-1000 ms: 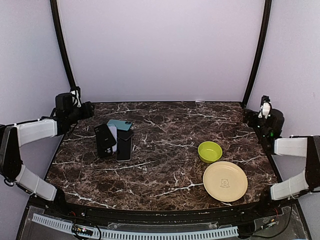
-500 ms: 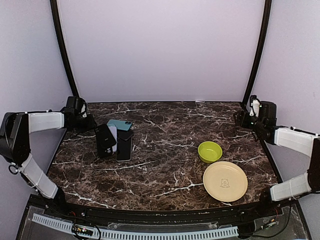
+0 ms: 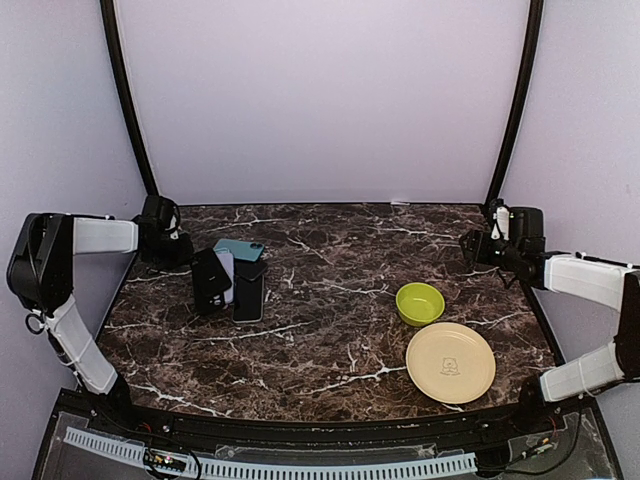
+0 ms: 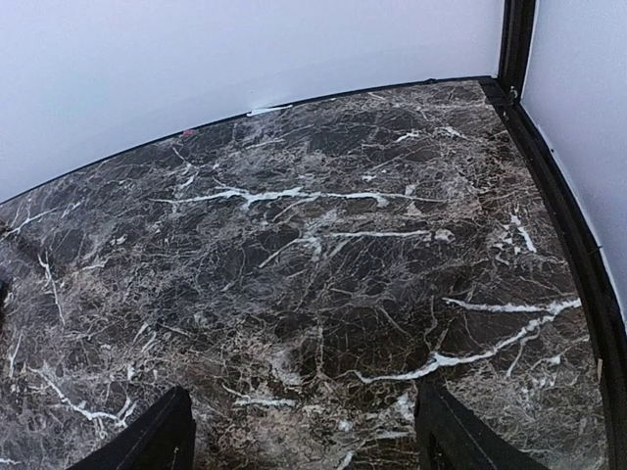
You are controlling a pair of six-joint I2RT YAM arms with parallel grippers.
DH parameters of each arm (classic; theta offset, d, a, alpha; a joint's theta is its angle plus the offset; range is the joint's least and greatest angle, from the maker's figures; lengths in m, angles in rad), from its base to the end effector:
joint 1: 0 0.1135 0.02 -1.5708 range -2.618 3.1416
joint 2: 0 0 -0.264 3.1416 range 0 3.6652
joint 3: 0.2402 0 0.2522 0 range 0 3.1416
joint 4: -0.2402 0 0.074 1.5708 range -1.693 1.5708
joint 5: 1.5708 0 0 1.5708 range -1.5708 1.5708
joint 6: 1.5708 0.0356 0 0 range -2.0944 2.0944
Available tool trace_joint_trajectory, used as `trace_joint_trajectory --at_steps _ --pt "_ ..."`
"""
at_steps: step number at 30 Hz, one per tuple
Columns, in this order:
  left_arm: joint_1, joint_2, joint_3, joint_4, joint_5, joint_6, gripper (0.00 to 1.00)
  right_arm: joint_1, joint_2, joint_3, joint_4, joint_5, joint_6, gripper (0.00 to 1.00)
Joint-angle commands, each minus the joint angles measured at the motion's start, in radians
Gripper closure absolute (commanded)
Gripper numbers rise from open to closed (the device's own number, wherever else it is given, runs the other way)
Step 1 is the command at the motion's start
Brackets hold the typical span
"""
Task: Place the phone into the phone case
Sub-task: Adjust the phone case with another phone case.
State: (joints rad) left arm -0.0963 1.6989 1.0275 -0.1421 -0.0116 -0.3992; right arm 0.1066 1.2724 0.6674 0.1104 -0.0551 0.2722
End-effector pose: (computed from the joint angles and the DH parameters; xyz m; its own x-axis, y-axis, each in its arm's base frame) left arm 0.3565 -0.0340 0.1903 -0.7007 -0.3228 -0.6362 -0.1999 0.9449 -0.2592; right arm 0.2726 0.0311 0.2239 -0.4961 0.2169 -0.8407 -0.0218 0.9649 0.2618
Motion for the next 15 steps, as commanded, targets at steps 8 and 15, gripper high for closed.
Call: trace_joint_trajectory --at_steps 8,15 --pt "0.003 0.046 0.033 -0.006 0.008 -0.019 0.75 0.008 -0.002 0.009 0.023 -0.002 0.007 0.22" --pt "0.003 0.036 0.029 -0.005 0.080 -0.030 0.75 0.011 0.002 0.011 0.023 -0.007 0.011 0.23"
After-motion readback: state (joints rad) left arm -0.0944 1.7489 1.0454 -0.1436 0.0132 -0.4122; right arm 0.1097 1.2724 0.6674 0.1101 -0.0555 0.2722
